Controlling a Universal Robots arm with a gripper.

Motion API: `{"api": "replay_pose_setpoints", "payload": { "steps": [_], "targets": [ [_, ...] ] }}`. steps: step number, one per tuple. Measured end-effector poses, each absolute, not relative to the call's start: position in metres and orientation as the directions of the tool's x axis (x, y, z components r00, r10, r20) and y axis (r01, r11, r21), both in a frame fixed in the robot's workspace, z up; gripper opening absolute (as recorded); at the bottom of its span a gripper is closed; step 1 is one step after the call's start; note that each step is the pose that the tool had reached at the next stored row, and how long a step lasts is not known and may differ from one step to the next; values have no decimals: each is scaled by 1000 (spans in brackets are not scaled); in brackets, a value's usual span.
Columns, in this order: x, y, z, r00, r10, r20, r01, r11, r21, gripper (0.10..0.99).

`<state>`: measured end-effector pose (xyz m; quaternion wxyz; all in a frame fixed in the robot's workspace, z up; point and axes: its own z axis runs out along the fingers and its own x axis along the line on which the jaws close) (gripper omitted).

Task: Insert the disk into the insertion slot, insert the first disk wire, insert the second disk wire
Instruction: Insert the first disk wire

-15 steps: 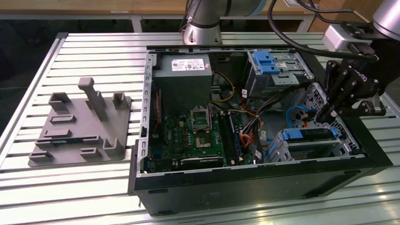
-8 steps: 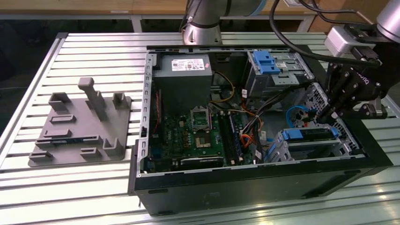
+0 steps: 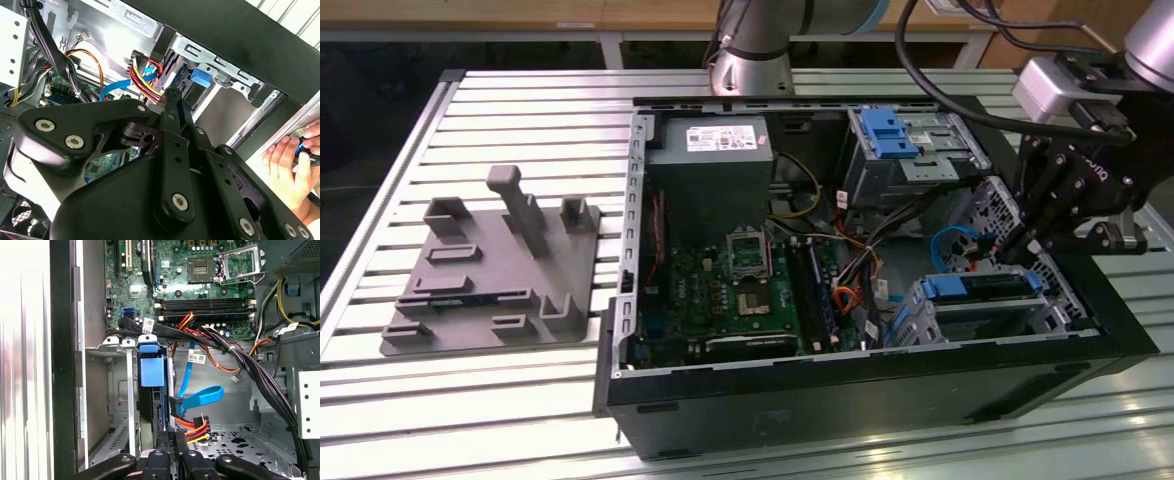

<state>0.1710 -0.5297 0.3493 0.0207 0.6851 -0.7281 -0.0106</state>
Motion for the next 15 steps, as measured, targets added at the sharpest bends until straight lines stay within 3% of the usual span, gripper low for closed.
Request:
{"api": "replay_pose_setpoints", "payload": {
  "steps": [15],
  "targets": [
    [171,-534,348,-60,-998,16,-997,61,44,161]
  ]
}}
